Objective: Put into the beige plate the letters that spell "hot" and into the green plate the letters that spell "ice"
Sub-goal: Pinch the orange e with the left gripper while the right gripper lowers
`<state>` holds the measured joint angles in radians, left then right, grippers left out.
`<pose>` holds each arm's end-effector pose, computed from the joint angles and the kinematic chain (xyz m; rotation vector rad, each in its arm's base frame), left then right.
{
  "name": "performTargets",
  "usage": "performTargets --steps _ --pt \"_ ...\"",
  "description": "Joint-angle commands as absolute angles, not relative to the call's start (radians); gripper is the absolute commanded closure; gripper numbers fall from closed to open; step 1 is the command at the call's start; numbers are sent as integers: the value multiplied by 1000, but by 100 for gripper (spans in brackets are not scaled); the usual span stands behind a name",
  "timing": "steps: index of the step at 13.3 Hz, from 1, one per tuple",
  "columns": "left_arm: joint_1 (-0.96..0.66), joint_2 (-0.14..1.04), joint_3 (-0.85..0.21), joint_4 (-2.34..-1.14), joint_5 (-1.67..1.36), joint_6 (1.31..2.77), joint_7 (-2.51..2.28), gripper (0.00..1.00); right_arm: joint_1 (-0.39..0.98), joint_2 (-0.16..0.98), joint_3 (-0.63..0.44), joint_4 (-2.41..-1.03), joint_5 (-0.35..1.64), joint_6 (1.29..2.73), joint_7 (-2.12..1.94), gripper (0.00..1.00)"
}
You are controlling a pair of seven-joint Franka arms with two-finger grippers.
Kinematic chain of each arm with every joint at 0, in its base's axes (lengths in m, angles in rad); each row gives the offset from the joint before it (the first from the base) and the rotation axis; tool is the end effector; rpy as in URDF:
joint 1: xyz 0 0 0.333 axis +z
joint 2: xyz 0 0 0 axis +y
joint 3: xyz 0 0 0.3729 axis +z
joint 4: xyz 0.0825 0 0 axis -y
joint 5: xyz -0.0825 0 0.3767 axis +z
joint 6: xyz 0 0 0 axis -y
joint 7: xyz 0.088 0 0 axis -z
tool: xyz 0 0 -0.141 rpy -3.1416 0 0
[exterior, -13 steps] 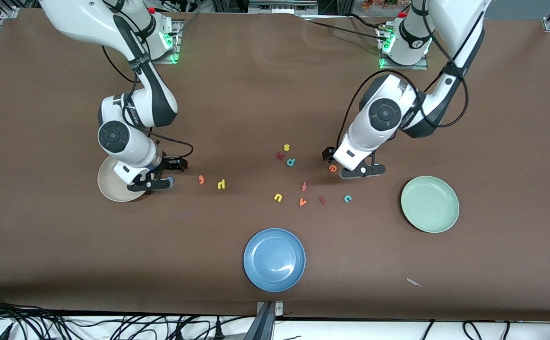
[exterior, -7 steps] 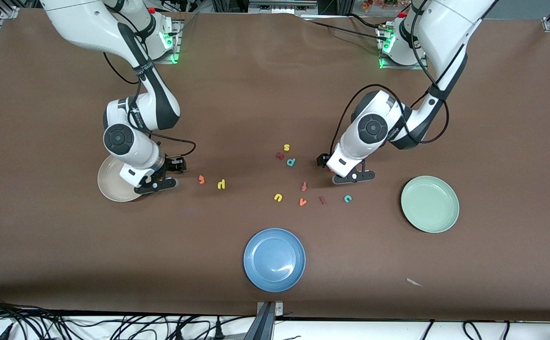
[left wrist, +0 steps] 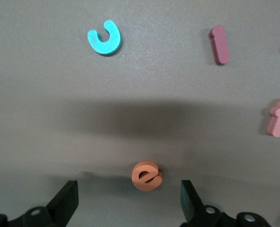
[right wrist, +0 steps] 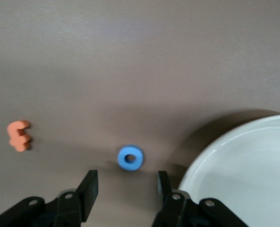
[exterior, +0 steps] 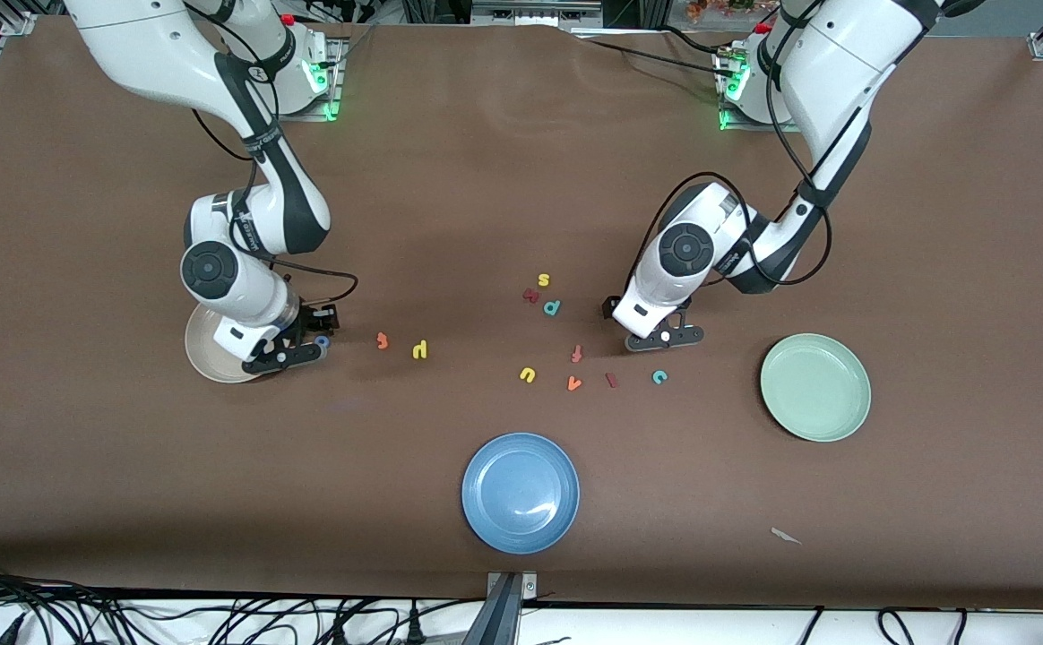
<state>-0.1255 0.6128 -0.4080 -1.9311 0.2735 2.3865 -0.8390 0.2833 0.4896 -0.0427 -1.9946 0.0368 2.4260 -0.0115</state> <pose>0.5564 -0.3042 0.1998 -3.1151 -0.2367 0.1649 0.6049 0.1505 0.2299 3.1164 0.3569 -0.0902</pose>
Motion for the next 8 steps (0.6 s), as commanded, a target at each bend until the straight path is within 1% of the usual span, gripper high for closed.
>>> performTargets --steps 1,4,6,8 --pt "-133 638 -408 -1910 308 2391 -870 7 275 494 -35 -1997 32 2447 -21 41" --pt "-141 646 -408 -1907 310 2404 -896 19 278 495 -34 -1994 37 2454 -15 40" --pt "-141 656 -407 -1893 310 2404 -897 22 281 505 -34 -1994 37 2464 -15 40" --pt "-141 658 -407 -1891 310 2404 -897 27 281 511 -34 -1994 37 2468 -15 40"
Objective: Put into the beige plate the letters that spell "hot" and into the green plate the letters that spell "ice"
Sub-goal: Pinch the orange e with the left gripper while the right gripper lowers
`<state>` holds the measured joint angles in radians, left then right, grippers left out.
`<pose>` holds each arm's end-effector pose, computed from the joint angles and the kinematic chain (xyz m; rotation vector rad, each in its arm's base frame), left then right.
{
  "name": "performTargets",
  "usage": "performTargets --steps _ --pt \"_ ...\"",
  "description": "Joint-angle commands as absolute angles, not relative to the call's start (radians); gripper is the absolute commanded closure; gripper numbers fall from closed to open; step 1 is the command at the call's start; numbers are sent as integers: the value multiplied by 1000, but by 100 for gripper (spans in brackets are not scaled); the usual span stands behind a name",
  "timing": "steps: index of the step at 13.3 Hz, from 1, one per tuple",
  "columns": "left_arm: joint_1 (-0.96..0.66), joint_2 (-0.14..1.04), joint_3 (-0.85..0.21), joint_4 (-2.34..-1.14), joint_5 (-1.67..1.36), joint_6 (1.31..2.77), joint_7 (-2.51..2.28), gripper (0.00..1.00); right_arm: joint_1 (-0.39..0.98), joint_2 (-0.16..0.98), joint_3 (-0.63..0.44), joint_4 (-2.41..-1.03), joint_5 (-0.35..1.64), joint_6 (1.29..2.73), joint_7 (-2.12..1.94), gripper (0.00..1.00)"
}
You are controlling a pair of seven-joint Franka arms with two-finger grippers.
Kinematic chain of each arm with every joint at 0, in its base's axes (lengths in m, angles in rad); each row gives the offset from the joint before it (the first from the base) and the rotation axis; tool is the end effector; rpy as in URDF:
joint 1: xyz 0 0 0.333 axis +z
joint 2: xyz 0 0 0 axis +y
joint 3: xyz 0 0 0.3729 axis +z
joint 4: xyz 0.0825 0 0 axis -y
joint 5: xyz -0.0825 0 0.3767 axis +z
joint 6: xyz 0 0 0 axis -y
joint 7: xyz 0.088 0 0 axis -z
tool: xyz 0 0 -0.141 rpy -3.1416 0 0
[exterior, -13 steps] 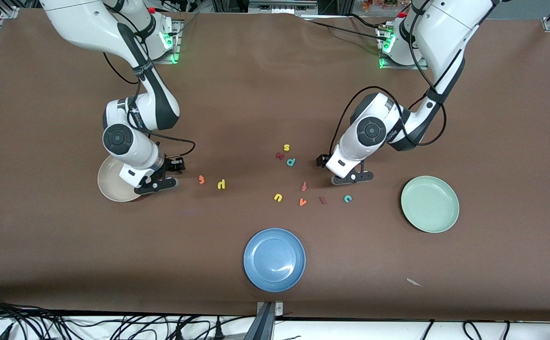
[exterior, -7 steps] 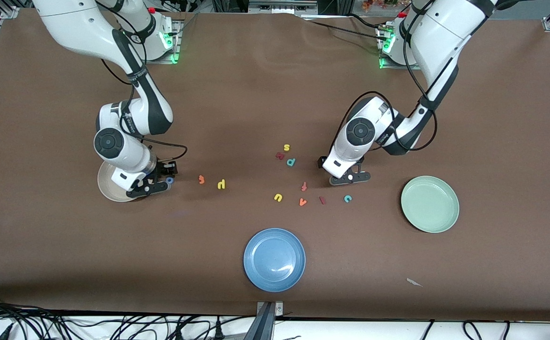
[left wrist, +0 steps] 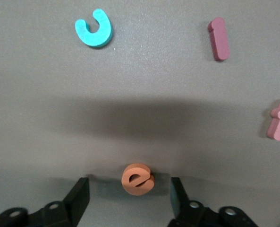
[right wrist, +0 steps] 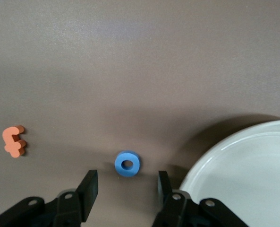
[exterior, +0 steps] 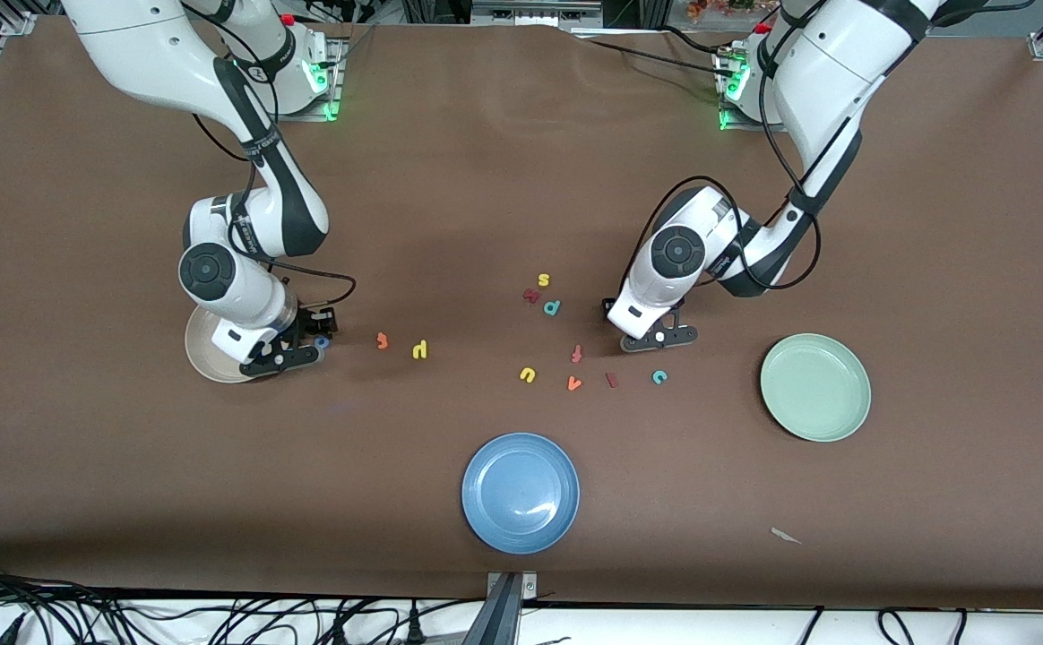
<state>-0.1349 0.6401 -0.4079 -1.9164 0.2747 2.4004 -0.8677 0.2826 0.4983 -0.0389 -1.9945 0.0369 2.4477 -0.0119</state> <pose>0.5574 -0.3117 0.1899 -3.1209 -0.2720 0.1713 0.6067 0.1527 0.2262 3.1190 0.3619 -0.0702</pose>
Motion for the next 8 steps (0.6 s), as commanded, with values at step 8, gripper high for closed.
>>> performTargets --steps 8 --pt "-156 672 -407 -1873 313 2404 -931 50 282 517 -32 -1994 37 2482 -12 34"
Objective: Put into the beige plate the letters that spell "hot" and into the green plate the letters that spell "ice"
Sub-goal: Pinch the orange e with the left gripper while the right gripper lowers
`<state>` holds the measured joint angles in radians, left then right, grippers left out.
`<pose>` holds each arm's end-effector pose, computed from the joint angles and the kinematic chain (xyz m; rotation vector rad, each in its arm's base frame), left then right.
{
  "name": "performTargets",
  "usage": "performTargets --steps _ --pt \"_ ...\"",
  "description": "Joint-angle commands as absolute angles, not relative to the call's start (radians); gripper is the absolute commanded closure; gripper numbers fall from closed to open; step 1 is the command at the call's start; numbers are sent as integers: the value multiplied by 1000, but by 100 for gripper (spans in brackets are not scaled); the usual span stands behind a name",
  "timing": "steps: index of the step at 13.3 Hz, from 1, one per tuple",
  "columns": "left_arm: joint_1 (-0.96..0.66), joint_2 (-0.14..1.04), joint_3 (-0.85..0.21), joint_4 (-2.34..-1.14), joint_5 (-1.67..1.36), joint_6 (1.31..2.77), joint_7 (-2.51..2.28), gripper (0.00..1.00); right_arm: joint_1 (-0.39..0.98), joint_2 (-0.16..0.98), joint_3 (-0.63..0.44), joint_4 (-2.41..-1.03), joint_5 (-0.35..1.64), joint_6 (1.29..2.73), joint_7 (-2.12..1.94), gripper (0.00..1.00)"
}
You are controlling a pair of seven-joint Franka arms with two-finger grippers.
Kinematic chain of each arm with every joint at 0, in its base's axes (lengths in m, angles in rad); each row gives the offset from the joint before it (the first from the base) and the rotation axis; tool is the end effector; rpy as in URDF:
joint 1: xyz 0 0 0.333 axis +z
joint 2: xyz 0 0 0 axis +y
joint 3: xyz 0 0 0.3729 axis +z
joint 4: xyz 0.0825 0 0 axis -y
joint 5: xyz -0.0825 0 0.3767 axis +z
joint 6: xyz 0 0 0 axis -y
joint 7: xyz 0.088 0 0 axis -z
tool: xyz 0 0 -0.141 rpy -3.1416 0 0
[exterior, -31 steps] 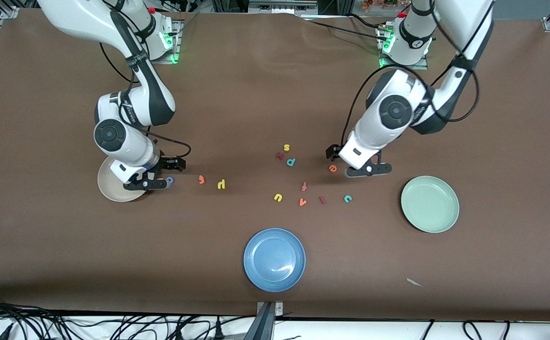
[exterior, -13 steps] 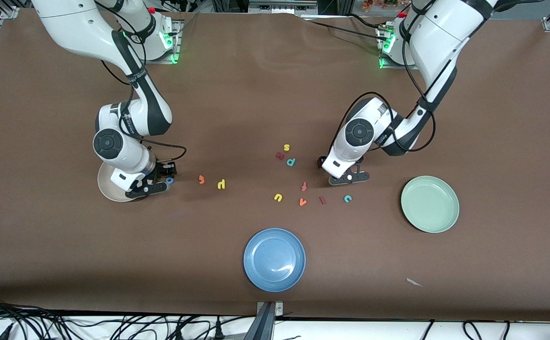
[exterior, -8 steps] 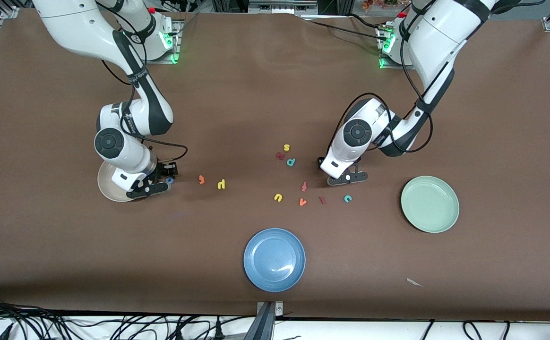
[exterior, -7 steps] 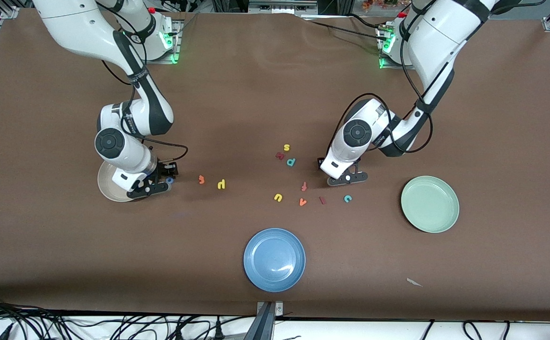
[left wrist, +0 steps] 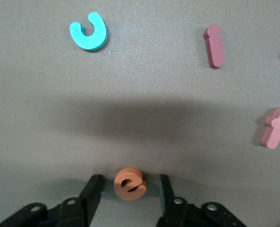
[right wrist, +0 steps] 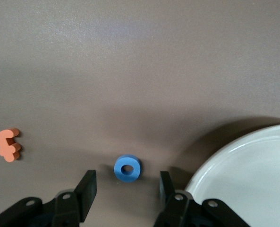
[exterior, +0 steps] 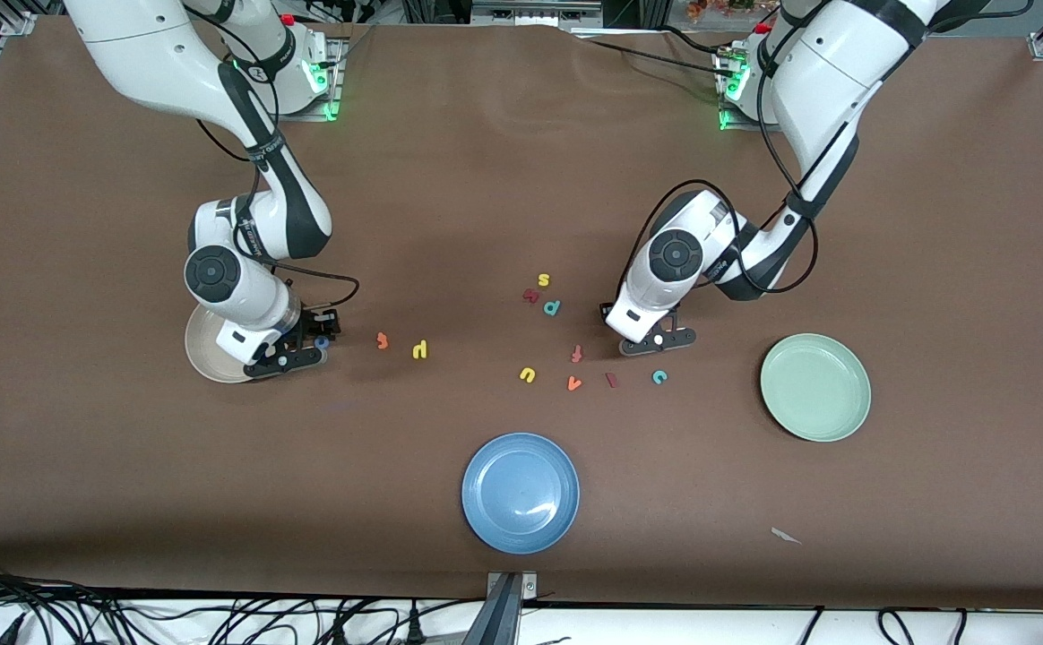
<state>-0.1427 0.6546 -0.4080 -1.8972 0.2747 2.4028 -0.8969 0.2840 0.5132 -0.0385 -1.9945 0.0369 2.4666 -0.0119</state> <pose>0.5608 -0.3181 0.1881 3.1192 0.3122 -0.1661 0.6075 0.1539 0.2184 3.1184 0.3645 -0.0638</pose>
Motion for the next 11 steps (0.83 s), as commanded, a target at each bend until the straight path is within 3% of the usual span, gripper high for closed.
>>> performTargets --steps 1,11 --pt "-156 672 -407 -1873 313 2404 -936 52 282 517 -32 -1994 37 2482 -12 32" --pt "-155 680 -403 -1875 357 2404 -936 74 287 540 -29 -1994 28 2533 -41 34"
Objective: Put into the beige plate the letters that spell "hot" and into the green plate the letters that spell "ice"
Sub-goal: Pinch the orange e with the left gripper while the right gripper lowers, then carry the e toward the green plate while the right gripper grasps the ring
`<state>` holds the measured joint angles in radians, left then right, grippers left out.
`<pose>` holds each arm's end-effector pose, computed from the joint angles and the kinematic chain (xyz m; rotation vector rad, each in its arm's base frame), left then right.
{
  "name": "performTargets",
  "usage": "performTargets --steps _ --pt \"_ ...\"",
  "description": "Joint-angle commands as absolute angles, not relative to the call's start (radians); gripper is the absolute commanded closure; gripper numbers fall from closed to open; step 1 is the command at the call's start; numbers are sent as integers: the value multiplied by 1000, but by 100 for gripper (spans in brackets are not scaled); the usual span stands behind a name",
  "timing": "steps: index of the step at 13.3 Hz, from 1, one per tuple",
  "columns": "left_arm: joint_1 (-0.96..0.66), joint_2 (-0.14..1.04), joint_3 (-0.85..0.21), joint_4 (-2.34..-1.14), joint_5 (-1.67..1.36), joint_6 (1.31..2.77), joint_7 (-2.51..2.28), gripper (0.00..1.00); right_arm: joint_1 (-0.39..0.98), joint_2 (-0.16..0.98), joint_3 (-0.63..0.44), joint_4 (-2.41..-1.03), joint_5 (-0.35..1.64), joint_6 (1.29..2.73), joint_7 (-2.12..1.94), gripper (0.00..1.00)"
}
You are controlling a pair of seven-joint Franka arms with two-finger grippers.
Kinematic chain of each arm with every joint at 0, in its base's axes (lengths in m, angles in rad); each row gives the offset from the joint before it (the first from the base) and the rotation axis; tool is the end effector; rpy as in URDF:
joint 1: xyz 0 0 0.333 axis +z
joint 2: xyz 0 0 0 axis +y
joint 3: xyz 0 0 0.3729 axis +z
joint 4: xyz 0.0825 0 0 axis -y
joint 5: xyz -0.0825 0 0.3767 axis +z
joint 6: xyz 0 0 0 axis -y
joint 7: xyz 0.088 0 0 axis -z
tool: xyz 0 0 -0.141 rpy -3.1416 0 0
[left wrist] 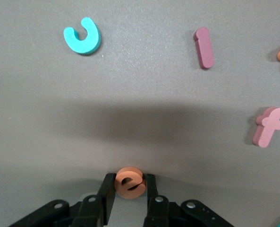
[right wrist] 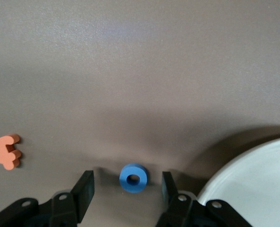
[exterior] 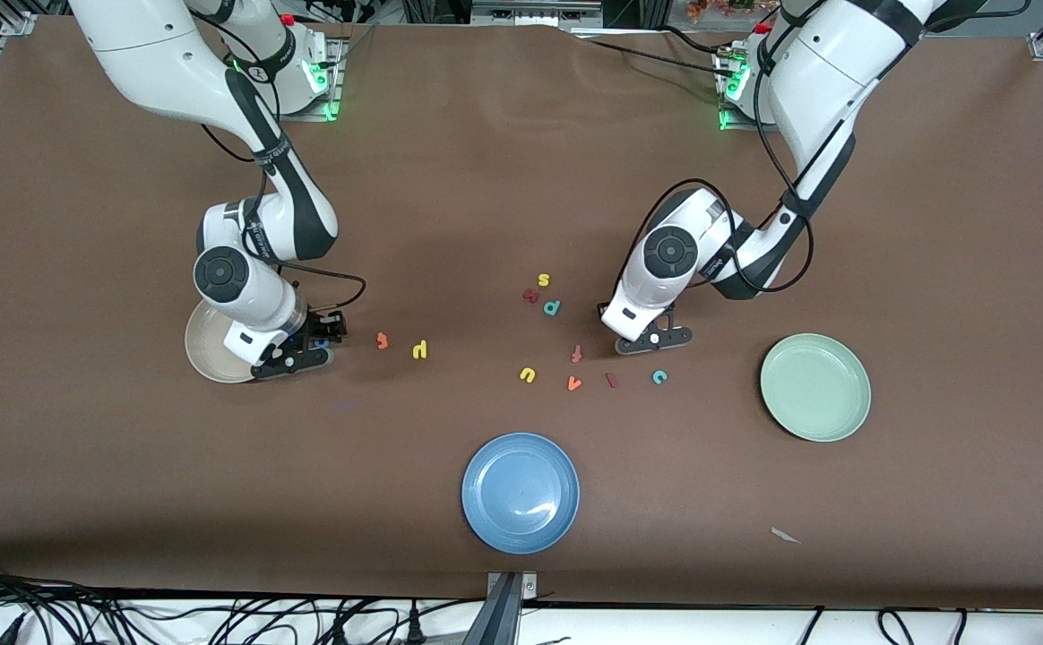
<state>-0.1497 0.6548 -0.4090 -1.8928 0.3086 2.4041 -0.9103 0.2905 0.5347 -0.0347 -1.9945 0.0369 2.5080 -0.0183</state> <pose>0.5608 -0.3224 0.1897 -3.1168 -0.2816 0.1335 0.6093 0.1607 0.2083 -3.1158 -0.3896 0.0329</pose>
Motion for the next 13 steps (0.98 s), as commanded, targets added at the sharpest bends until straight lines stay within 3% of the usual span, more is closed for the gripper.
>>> performTargets --steps 1,6,9,13 --pt "-153 680 -402 -1875 357 2404 -936 77 285 541 -29 -1994 28 2533 -46 34" --pt "-140 634 -403 -1870 357 2370 -913 85 285 546 -29 -1994 29 2533 -44 41" --pt "-120 606 -408 -1815 347 2228 -845 85 285 554 -29 -1994 31 2533 -44 41" --pt "-83 604 -410 -1715 339 2056 -721 86 285 554 -29 -1994 31 2533 -44 50"
